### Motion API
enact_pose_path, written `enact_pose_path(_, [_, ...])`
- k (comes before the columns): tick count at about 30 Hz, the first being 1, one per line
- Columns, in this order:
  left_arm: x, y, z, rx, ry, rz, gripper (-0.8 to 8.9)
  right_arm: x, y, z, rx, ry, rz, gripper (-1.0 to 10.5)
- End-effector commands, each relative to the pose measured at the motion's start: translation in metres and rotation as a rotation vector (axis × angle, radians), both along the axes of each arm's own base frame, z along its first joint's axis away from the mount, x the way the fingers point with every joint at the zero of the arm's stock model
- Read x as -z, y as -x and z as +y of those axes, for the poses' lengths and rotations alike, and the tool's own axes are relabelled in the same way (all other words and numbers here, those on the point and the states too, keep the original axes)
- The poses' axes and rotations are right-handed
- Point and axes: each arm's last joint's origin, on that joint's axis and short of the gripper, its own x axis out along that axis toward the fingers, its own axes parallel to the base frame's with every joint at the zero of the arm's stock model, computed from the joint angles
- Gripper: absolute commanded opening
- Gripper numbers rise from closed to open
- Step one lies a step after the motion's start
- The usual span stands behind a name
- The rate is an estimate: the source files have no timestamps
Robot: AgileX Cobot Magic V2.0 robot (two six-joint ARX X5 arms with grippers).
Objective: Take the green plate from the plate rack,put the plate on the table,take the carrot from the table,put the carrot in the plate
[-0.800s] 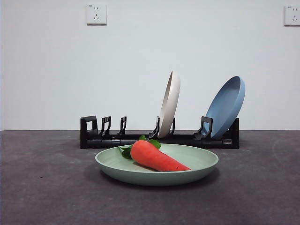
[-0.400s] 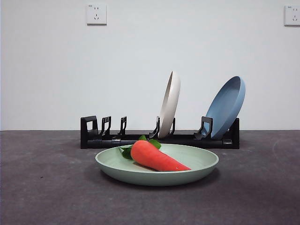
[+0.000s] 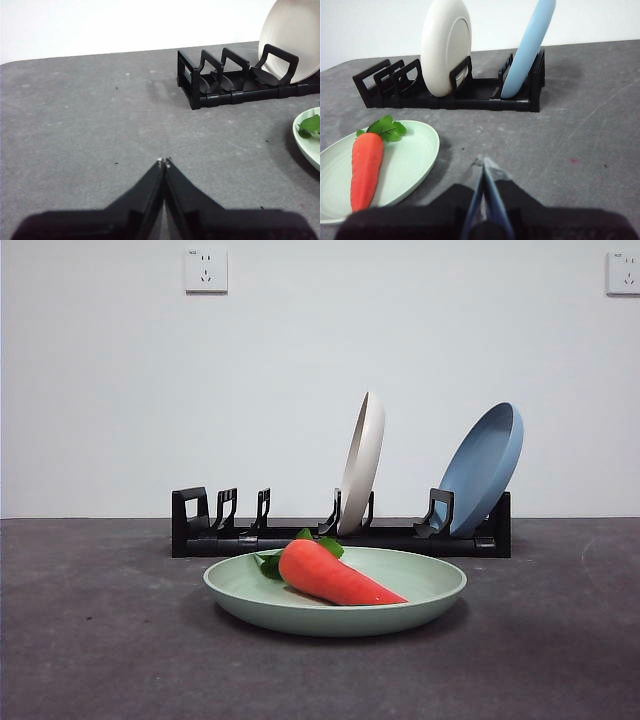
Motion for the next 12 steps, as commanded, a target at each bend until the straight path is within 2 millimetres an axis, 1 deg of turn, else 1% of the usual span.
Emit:
enact_pose_path(1, [0.0041,-0.0006,0.0001,-0.001,0.005,0.009,-0.01,0.0051,-0.0004,-0.0002,0.005,-0.018,0.027,0.0])
enact_pose_path(3, [0.0041,-0.0006,0.0002,-0.001,0.005,0.009,-0.01,0.0047,-0.0004,-0.0001,0.008,-0.047,0.034,0.0])
enact_pose_path(12, [0.0041,-0.0006,0.0001,-0.001,0.005,0.009,-0.01,0.005,-0.0006,-0.0001,0.009,-0.045,0.039,0.0])
